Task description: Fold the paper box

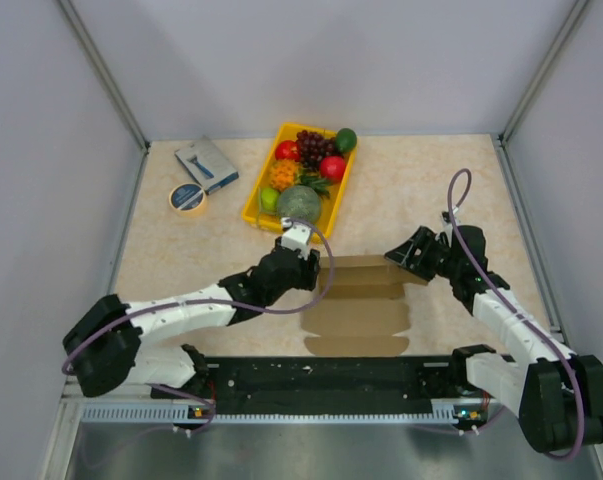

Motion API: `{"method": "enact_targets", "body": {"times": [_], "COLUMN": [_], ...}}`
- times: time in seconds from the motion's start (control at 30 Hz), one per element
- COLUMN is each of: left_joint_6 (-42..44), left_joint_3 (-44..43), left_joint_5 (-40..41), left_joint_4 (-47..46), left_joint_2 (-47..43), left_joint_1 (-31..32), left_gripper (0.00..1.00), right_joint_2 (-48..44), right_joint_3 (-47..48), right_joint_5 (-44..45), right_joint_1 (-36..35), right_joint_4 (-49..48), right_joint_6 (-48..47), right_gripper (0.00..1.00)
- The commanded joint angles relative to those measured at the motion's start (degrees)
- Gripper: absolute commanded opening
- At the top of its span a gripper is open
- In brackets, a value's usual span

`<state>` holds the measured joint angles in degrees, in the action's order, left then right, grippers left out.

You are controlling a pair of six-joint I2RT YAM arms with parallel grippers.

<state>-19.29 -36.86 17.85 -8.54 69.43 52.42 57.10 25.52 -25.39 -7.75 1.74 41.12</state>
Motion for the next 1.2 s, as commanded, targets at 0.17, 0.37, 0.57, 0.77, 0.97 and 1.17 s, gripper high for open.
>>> {"method": "enact_targets", "body": {"times": [0.17,0.37,0.57,0.77,0.97,1.17], "left_joint_6": [-0.4,-5.05,-5.23,-4.62,-0.67,1.36], "left_joint_3": [-5.05,-5.85,-6.03,-5.06,-1.02,1.88], "left_joint_5": [13.87,19.41,24.42,27.32,37.24,45.6], "left_joint_4": [-2.28,-2.45,-5.53,-10.79,-19.05,-24.24], "left_joint_2": [13.53,17.31,20.48,23.29,20.93,17.76], "left_joint_1": [7.16,9.27,10.68,11.03,14.89,16.92], "left_gripper": [0.5,0.56,0.46,0.21,0.0,0.0], "right_joint_2": [-1.38,-1.73,-1.99,-0.16,0.65,-5.06], "right_joint_3": [1.2,1.11,1.38,3.74,9.54,11.66], "right_joint_5": [-1.07,-1.07,0.41,2.19,-1.86,-1.51], "right_joint_1": [-0.07,-0.07,-0.07,-0.07,-0.42,-5.6], "right_joint_4": [-1.83,-0.42,0.01,4.23,11.77,18.38], "right_joint_6": [0.01,0.8,3.08,6.6,8.71,10.82], "right_gripper": [0.62,0.62,0.62,0.62,0.6,0.59]}}
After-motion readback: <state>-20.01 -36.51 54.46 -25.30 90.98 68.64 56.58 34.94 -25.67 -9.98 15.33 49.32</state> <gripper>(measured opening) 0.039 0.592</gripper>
